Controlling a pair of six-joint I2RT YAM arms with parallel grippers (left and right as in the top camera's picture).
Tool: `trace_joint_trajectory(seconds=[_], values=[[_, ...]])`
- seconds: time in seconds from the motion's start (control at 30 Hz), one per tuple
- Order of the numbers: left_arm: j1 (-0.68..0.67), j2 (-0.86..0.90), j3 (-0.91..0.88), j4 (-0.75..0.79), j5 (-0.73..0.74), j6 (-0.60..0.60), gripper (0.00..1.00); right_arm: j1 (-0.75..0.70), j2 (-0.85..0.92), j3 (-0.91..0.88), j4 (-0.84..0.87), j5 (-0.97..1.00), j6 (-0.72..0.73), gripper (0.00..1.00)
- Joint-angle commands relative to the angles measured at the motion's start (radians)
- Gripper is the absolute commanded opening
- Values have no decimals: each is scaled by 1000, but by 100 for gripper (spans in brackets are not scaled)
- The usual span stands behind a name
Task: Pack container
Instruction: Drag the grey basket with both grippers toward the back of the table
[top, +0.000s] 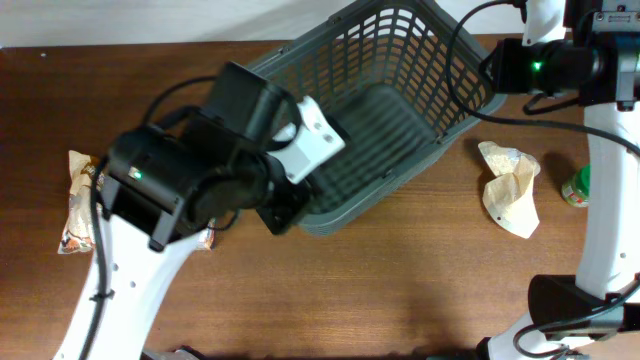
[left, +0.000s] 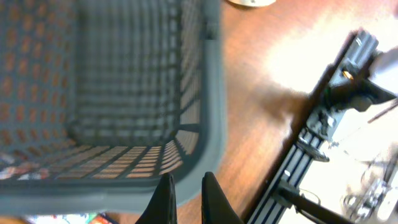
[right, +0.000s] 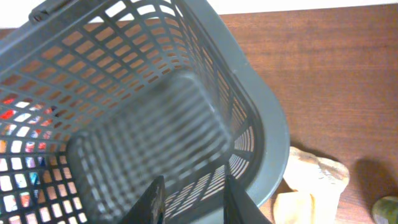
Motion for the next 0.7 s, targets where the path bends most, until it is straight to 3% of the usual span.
trace_joint_trajectory(seconds=[0.0,0.67], values=[[-46,6,13,-15,-21,51,2,18,37,19,0,15,55,6],[-181,178,-40,-46,-20,104,2,56,139,17,-60,40,128,4]])
